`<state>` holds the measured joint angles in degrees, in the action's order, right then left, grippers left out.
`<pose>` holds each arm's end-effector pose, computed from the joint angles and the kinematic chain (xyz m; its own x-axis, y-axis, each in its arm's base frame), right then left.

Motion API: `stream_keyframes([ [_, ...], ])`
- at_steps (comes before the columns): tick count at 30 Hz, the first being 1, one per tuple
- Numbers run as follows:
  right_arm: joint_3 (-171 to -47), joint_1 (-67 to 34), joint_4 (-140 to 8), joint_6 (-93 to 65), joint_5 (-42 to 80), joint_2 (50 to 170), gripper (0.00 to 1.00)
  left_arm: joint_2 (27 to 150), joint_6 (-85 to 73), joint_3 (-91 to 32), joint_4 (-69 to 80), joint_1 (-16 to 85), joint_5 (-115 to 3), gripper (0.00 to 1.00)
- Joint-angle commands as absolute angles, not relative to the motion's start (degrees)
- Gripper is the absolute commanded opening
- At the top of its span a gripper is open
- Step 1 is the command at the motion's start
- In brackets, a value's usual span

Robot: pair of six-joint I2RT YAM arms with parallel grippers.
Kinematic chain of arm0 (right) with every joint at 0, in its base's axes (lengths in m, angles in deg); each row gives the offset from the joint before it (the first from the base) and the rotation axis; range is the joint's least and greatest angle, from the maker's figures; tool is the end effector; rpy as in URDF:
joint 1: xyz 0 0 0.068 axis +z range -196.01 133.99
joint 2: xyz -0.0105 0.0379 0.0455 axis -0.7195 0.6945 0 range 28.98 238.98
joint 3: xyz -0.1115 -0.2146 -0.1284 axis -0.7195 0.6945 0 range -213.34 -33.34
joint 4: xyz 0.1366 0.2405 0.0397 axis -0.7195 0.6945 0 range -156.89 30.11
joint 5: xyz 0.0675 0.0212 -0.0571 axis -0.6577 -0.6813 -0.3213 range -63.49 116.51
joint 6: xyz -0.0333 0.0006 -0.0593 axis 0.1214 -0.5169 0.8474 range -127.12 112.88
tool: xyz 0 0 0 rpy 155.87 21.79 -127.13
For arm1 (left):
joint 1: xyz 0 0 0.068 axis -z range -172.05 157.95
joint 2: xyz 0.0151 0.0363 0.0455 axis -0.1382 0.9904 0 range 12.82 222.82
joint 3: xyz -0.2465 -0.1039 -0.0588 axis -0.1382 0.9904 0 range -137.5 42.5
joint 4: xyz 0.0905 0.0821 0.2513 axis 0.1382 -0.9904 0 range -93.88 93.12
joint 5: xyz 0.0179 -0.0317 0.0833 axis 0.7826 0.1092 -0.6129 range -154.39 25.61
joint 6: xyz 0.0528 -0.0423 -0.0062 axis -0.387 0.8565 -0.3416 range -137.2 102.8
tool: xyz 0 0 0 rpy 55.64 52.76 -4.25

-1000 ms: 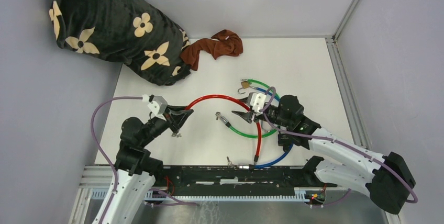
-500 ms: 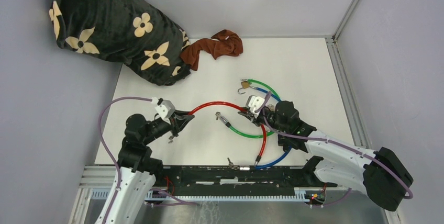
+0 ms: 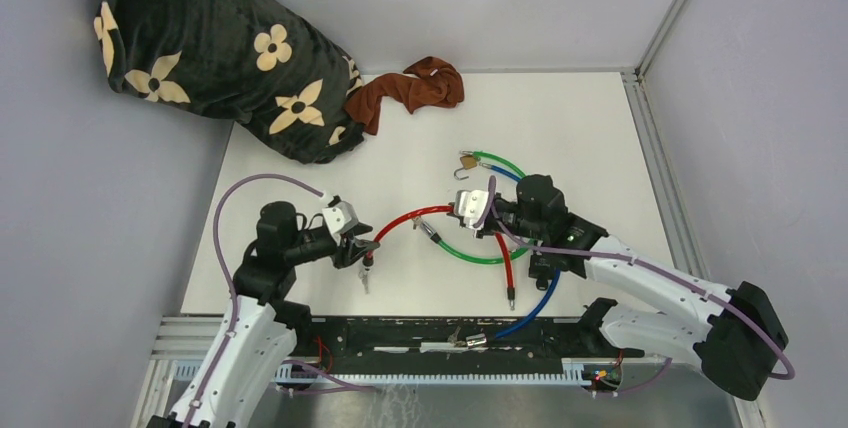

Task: Lock with the key
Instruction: Lock the lock.

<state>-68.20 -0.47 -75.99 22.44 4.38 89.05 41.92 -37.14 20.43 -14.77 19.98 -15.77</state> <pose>0.1758 0.2085 0.2503 0.2820 -0.3650 -0.8873 -0.8915 0.2419 -0.3829 0.1456 -0.0729 0.2233 -0.1133 0.2547 -0.9604 0.8958 0.4443 0.0122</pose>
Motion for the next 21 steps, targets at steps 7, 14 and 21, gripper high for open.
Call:
stream_keyframes([
  [7, -79.9, -0.2, -71.1, 32.5, -2.2, 89.2, 0.0, 47.1, -47.2, 15.1, -14.5, 20.3, -9.3, 0.62],
  [14, -83.1, 0.6, -72.1, 32.7, -5.9, 90.5, 0.0, 48.3, -40.4, 18.9, -4.5, 22.6, -9.9, 0.66],
  [21, -83.1, 0.7, -74.4, 27.1, -1.0, 91.1, 0.1, 46.5, -32.1, 19.2, 2.9, 23.2, -15.7, 0.02],
])
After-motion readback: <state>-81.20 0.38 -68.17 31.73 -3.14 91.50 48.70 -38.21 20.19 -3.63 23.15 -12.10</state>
